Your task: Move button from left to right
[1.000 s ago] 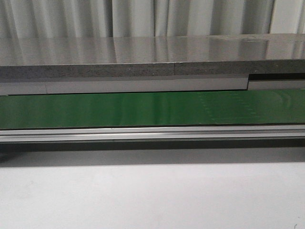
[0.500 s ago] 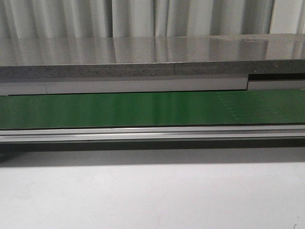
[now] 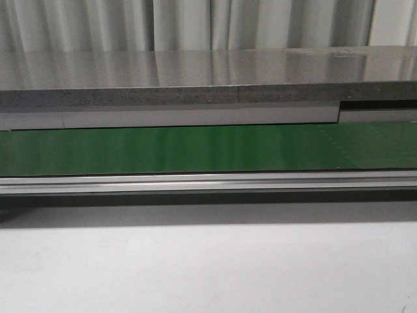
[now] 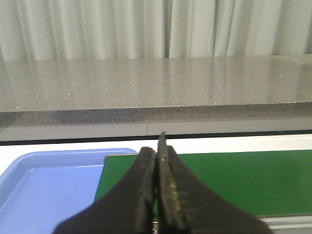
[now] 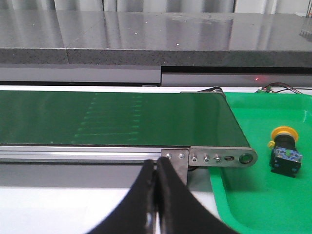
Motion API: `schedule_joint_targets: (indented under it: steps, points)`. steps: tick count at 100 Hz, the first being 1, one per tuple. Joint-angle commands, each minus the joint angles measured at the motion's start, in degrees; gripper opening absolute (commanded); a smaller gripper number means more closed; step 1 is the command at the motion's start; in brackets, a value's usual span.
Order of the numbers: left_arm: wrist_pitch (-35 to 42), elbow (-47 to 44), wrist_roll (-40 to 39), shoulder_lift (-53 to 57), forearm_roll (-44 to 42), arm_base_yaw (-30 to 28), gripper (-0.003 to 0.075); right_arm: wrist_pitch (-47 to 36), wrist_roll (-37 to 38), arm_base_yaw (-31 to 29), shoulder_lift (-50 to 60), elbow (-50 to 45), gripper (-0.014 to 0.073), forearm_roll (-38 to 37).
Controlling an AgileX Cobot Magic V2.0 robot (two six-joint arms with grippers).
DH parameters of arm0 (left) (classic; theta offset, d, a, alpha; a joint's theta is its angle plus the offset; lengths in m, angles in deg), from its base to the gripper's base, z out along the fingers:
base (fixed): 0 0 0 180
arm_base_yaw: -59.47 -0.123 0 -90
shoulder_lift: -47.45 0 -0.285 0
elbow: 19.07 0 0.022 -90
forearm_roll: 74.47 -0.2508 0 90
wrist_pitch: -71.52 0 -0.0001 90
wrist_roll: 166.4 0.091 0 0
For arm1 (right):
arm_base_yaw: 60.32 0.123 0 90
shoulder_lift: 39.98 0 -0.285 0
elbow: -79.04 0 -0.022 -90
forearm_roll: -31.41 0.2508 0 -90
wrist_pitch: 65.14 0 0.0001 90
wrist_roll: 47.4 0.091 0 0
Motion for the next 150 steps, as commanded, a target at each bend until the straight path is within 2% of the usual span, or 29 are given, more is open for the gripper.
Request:
schedule_joint_targets:
  steps: [1,99,107,119,136,141,150]
  points:
    - [4.0,1.63,0.1,-0.54,0.82,0.56,-0.002,-5.29,0.2,0.03,0.97,0.87,-0.0068,-0.58]
    - [4.0,1.63,0.1,-0.54,0.82,0.56,-0.002,-5.29,0.2,0.03,0.97,0.87,-0.0068,-0.58]
    - [4.11,1.63,0.1,-0.39,-2.5,0.56,-0.002,-5.29,0.2,0.03,0.97,0.87,-0.0068,-0.58]
    - [4.08,1.08,-7.74,0.26,-8.9,0.56,-0.002,-5.29,0.2,0.03,0.97,0.87,-0.0068,-0.58]
    - [4.71,-2.33,-29.68,2.36,-26.81,0.56,-0.002,-5.29,0.2,0.03,0.97,0.87,-0.0068,-0.58]
    - [5.6,-3.82,-32.71,3.25,-29.44,0.56,-0.002,-5.29,0.2,0.03,0.97,0.87,-0.0068,-0.58]
    - [7.6,-6.57,-33.11,5.07,-29.81,0.56,-0.002,-5.29,0.2,0.03,0.97,0.87,-0.0068,-0.58]
